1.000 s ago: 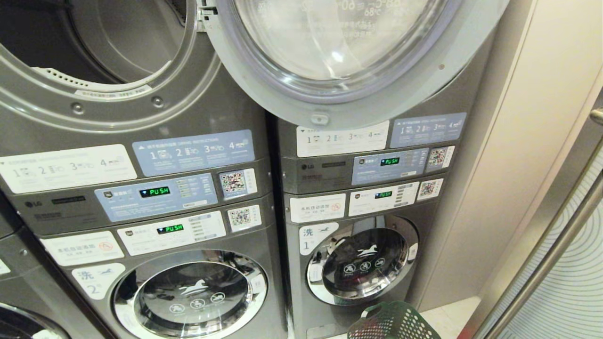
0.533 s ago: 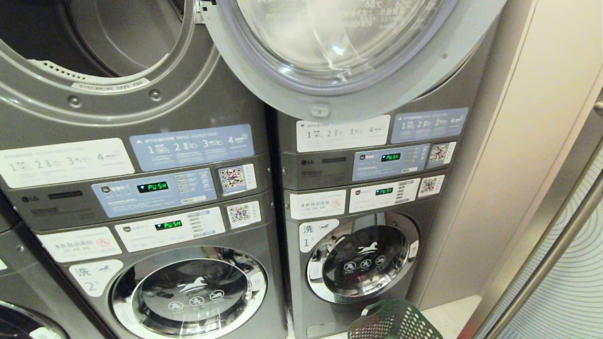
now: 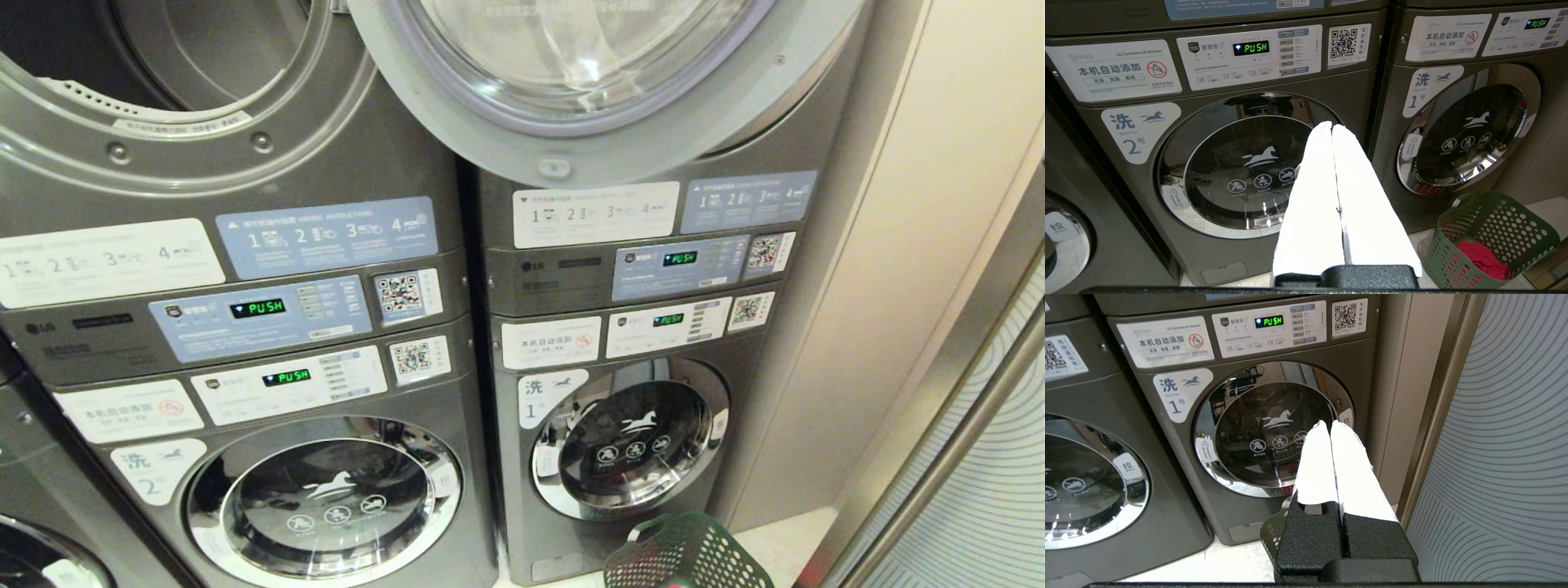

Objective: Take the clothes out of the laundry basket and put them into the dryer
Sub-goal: Take the clothes out of the basket

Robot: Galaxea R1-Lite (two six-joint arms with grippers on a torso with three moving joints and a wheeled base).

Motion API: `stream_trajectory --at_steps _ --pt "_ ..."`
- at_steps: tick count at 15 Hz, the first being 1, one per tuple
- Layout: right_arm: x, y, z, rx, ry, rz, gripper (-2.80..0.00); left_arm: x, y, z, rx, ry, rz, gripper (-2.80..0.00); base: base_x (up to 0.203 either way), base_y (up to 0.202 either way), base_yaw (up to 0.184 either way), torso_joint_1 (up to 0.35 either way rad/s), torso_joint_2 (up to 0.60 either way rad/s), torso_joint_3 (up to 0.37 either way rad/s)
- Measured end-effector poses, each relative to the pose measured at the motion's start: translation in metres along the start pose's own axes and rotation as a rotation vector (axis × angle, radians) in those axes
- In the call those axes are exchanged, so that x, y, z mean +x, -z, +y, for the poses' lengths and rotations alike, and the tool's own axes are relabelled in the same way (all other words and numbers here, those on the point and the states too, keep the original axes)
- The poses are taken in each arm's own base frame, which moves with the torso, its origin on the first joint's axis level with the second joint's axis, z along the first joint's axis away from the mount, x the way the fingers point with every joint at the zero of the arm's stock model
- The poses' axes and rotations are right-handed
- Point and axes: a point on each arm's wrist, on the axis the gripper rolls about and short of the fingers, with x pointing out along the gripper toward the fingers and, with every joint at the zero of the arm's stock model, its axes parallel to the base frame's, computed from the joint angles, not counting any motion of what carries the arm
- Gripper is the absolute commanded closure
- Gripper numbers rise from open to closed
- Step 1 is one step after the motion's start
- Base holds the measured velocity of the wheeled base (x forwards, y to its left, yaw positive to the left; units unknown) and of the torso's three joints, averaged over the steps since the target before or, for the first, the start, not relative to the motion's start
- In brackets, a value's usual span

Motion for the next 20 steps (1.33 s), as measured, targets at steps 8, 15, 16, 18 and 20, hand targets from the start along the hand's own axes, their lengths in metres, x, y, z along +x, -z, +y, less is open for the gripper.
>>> stream_trajectory --at_steps 8,15,16,18,20 --pt "0.0000 0.0000 0.0000 0.000 0.001 0.000 0.00 0.0000 0.0000 0.0000 0.000 0.000 0.000 0.00 0.000 0.000 0.000 -0.151 0.32 0.162" --pt "0.0000 0.0000 0.0000 0.000 0.000 0.000 0.00 0.0000 0.0000 0.0000 0.003 0.001 0.000 0.00 0.000 0.000 0.000 -0.166 0.35 0.184" --pt "0.0000 0.0000 0.0000 0.000 0.001 0.000 0.00 0.0000 0.0000 0.0000 0.003 0.001 0.000 0.00 0.000 0.000 0.000 -0.180 0.37 0.194" --pt "0.0000 0.0000 0.0000 0.000 0.001 0.000 0.00 0.0000 0.0000 0.0000 0.001 0.000 0.000 0.00 0.000 0.000 0.000 -0.229 0.48 0.254" --pt "0.0000 0.0000 0.0000 0.000 0.000 0.000 0.00 0.0000 0.0000 0.0000 0.001 0.000 0.000 0.00 0.000 0.000 0.000 -0.257 0.55 0.279"
